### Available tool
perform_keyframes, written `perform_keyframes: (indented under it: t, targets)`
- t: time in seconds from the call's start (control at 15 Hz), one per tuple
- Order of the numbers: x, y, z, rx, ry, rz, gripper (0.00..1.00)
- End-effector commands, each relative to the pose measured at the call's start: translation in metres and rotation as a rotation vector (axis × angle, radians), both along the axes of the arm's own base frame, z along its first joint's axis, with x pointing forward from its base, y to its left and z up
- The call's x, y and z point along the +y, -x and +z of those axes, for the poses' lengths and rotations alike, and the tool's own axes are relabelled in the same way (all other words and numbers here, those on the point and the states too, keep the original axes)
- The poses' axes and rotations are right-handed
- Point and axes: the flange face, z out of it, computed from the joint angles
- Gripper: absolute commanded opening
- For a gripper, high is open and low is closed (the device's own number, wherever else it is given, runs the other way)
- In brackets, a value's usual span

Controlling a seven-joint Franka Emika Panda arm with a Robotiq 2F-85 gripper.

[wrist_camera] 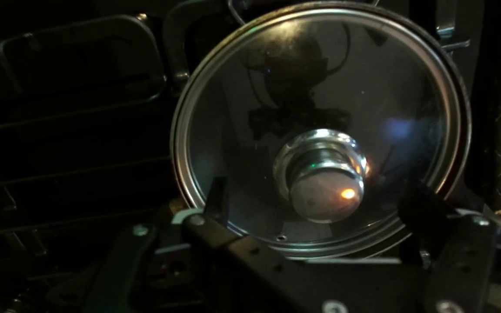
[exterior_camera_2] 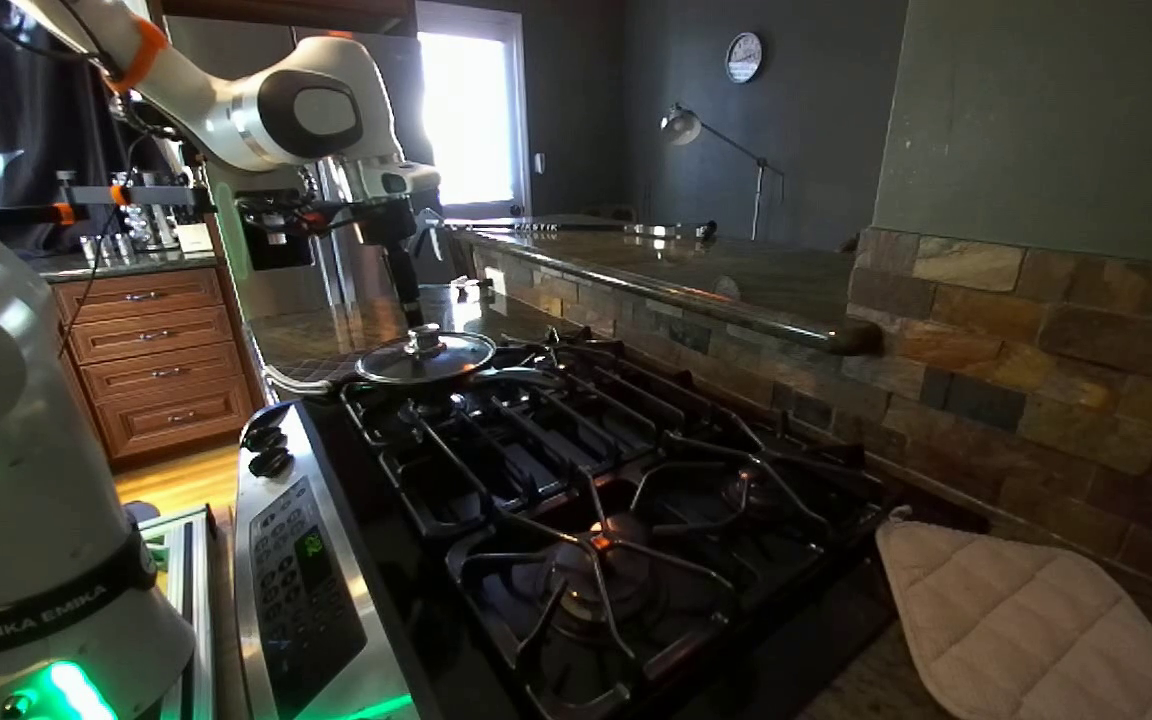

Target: Take the lid off the pot, then move the pot backwards, then put the lid on it

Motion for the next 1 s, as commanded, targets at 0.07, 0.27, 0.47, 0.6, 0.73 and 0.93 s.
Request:
perform_keyframes:
  t: [0.07, 0.27, 0.47, 0.6, 0.73, 0.93]
  targets:
    - [0.015, -0.007, -0.009, -0.003, 0.007, 0.021, 1.0]
    - [0.017, -0.008, -0.016, 0.011, 0.019, 0.031, 1.0]
    - [0.016, -0.01, -0.022, 0.017, 0.035, 0.029, 0.96]
    - [0.015, -0.011, -0.024, 0.018, 0.037, 0.027, 0.71]
    - [0.015, -0.012, -0.025, 0.012, 0.036, 0.024, 0.63]
    - [0.015, -0.014, -0.025, -0.008, 0.029, 0.022, 0.88]
